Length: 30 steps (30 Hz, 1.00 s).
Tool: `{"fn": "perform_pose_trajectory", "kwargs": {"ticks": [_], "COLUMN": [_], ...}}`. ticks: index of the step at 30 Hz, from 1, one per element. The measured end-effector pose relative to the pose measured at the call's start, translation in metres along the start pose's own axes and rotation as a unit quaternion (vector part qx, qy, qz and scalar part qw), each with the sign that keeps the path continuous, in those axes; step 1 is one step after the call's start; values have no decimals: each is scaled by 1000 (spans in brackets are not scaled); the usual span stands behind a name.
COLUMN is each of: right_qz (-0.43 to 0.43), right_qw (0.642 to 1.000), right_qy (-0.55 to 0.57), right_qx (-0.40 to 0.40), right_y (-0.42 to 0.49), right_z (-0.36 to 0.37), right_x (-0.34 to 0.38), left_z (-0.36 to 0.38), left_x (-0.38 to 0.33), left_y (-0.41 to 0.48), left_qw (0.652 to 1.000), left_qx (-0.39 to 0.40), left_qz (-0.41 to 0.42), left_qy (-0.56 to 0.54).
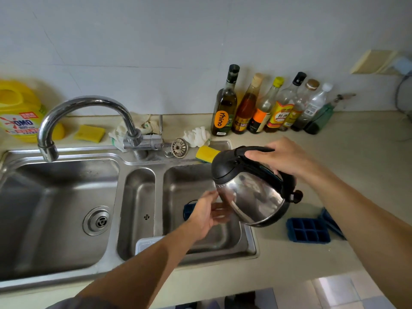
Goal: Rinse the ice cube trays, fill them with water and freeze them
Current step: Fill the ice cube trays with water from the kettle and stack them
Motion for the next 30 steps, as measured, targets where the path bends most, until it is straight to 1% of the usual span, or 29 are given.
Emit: {"fn": "perform_pose_trajectory", "kwargs": {"ticks": [3, 6, 10, 13, 16, 17, 21, 22, 23, 24, 25, 27, 28, 29, 30], "right_qz": [-16, -39, -46, -52, -41, -36, -19, -23, -28, -36, -49, -117, -158, -190, -213], "right_qw": [992, 976, 961, 952, 948, 949, 959, 964, 971, 976, 973, 950, 937, 932, 935], "right_qy": [127, 211, 270, 298, 309, 308, 278, 258, 220, 167, 114, 49, 41, 46, 65], "right_qx": [-14, -30, -40, -52, -61, -57, -46, -60, -90, -137, -192, -287, -308, -304, -276], "right_y": [0, 6, 17, 29, 39, 43, 55, 56, 56, 54, 49, 33, 25, 20, 16], "right_z": [-17, -31, -46, -58, -68, -70, -74, -75, -77, -78, -78, -74, -70, -63, -54], "right_x": [-36, -77, -132, -177, -216, -227, -249, -250, -249, -247, -243, -226, -214, -201, -186], "left_z": [22, 54, 98, 127, 149, 155, 170, 171, 172, 170, 167, 156, 147, 137, 122], "left_x": [-23, -45, -55, -56, -58, -57, -56, -56, -56, -56, -57, -55, -54, -54, -54], "left_y": [9, 24, 63, 95, 125, 134, 154, 157, 157, 158, 155, 144, 135, 124, 111], "left_qw": [996, 982, 956, 939, 909, 905, 908, 907, 901, 897, 896, 895, 887, 876, 863], "left_qx": [-13, -3, -26, -37, -84, -87, -71, -76, -83, -92, -105, -133, -146, -172, -200], "left_qz": [43, 84, 117, 120, 126, 126, 129, 130, 127, 124, 114, 98, 90, 79, 84], "left_qy": [71, 171, 268, 319, 388, 397, 392, 394, 406, 414, 416, 414, 428, 444, 455]}}
Point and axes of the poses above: each hand's wrist, its own y-axis towards the middle knuckle, its own z-axis out of the palm, x = y × z, the point moved 2 cm from there along y, towards the middle knuckle, and after that the axes turned 7 degrees about x, right-handed, at the moved point
